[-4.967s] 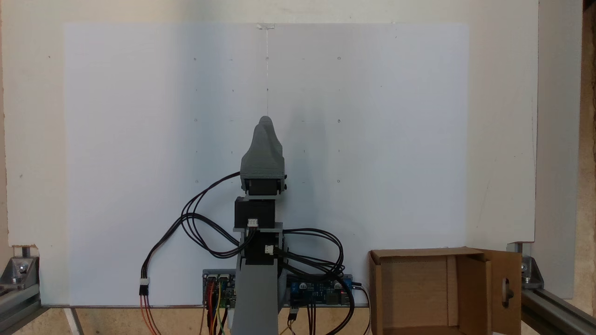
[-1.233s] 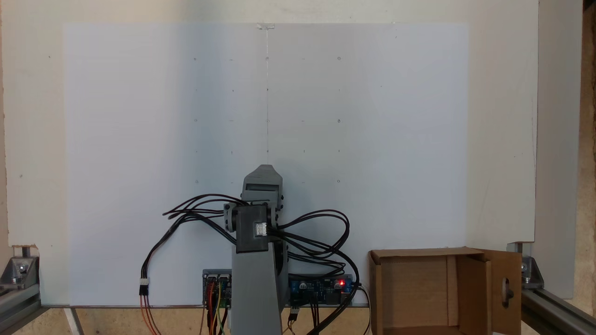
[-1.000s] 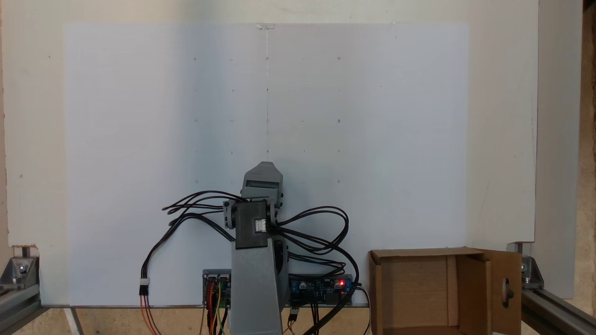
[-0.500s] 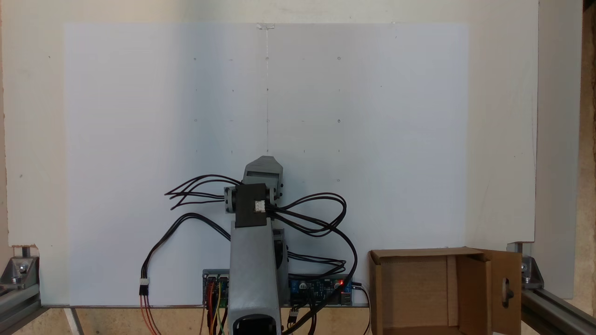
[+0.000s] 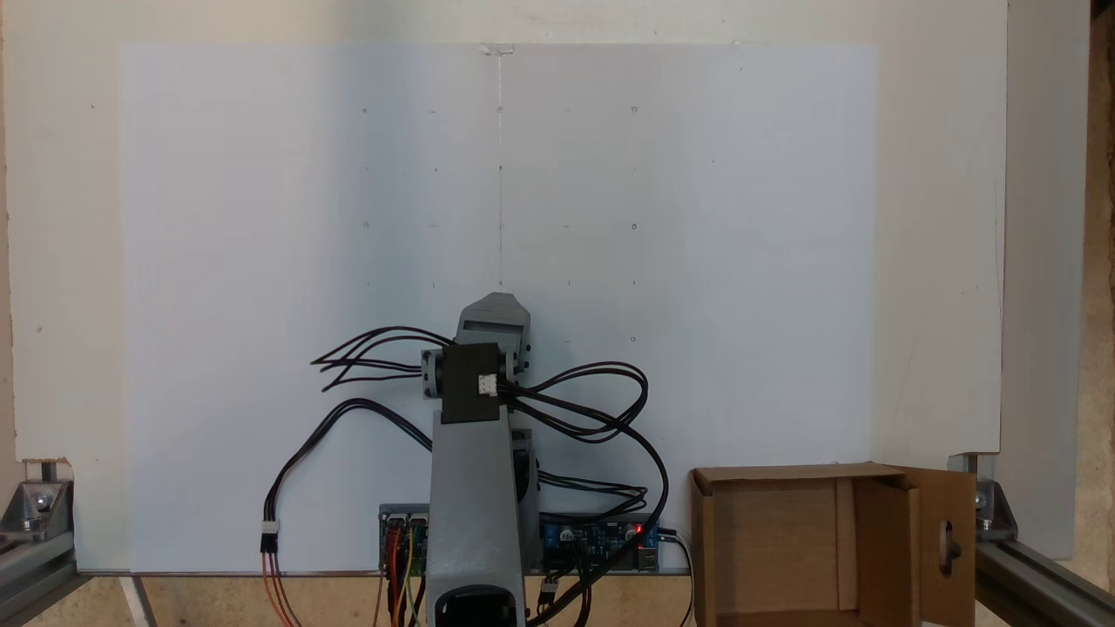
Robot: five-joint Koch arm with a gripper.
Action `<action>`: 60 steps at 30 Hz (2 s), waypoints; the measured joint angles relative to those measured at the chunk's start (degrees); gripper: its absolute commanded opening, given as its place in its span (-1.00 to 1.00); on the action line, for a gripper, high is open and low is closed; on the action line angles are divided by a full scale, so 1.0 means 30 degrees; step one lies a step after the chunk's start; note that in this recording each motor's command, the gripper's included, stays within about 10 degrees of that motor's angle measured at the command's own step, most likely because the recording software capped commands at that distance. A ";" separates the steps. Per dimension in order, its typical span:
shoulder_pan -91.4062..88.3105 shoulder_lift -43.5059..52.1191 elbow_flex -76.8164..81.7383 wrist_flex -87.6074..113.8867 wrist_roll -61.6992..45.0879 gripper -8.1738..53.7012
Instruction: Grasp a green dice and put it in the bin.
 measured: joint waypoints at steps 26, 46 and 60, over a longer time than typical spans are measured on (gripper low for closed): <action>0.0381 -0.0908 0.0586 -0.1611 0.0000 0.52; 0.0439 -0.0762 0.0762 -0.1758 0.0000 -0.34; 0.0469 -0.0117 -1.2041 0.9492 0.0000 -0.34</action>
